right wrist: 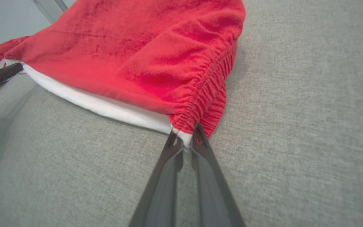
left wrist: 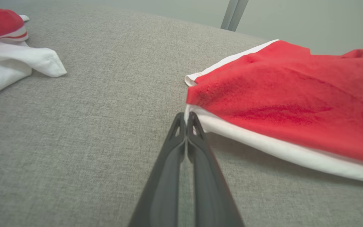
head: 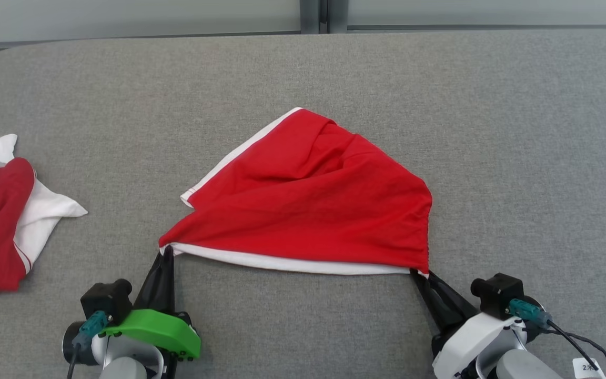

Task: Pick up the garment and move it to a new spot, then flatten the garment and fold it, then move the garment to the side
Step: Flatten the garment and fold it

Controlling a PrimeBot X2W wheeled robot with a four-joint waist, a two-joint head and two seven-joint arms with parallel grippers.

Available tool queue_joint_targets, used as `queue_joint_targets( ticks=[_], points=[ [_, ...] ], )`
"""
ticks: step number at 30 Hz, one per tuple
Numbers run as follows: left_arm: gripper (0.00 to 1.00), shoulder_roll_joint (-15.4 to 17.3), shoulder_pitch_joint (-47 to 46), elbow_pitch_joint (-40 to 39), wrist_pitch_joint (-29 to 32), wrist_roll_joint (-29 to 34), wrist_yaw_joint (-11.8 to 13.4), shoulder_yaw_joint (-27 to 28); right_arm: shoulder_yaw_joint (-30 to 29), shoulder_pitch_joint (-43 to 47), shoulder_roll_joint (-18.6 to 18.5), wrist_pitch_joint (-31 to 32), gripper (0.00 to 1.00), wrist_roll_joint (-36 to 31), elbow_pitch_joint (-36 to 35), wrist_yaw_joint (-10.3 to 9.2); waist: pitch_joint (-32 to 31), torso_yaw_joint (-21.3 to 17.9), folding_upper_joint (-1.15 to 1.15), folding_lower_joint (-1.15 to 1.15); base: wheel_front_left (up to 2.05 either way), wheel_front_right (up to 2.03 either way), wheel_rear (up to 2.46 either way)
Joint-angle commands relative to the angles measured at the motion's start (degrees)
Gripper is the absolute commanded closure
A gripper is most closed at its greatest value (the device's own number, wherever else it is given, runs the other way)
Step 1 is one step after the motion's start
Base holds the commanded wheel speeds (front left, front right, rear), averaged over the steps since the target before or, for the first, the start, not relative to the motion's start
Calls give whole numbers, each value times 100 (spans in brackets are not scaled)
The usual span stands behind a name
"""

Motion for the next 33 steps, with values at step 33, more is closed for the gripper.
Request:
queue_joint_targets(
  ticks=[33],
  points=[
    [100, 1864, -5637, 960, 132, -340, -14, -2283, 728, -5811, -474, 284, 100, 1561, 1240, -8, 859, -93, 0, 0, 0, 0, 0]
  ],
)
